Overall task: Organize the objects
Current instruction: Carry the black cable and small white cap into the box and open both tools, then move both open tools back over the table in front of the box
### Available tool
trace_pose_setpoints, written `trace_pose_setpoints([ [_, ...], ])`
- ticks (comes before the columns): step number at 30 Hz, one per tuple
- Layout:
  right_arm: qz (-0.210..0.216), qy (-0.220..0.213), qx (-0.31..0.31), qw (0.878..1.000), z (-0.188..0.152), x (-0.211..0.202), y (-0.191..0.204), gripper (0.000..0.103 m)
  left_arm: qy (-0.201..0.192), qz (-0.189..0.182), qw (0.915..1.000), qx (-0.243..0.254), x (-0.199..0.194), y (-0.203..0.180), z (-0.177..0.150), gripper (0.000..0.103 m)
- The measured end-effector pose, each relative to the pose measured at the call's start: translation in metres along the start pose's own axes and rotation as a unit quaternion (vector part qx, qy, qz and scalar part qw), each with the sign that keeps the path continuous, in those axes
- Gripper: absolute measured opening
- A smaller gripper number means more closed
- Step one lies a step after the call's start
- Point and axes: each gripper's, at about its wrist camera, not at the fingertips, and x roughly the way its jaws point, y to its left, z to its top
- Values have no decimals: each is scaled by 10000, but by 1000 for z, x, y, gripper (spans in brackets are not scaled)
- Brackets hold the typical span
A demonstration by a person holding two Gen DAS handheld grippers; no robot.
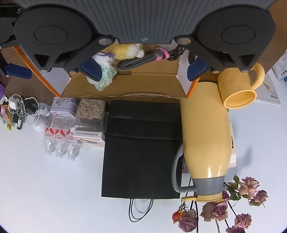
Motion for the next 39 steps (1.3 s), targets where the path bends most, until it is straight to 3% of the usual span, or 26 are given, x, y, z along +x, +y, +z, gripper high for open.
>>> trace_pose_setpoints([
  [12, -82, -101, -157, 9998, -10, -25, 3, 103, -333, -75, 9994, -66, -39, 9, -8, 103],
  [20, -181, -374, -209, 9989, -30, -65, 6, 103, -674, -166, 9975, 111, -79, 7, -35, 103],
  [26, -164, -386, -164, 9990, -48, -90, 10, 103, -571, -220, 9980, 186, -101, 14, -61, 103],
  [32, -140, -276, -165, 9994, -67, -105, 19, 103, -127, -143, 9995, 263, -104, 26, -89, 103],
  [39, -54, 12, -294, 9996, -82, -108, 35, 103, 136, 6, 9999, -32, -103, 49, -99, 103],
])
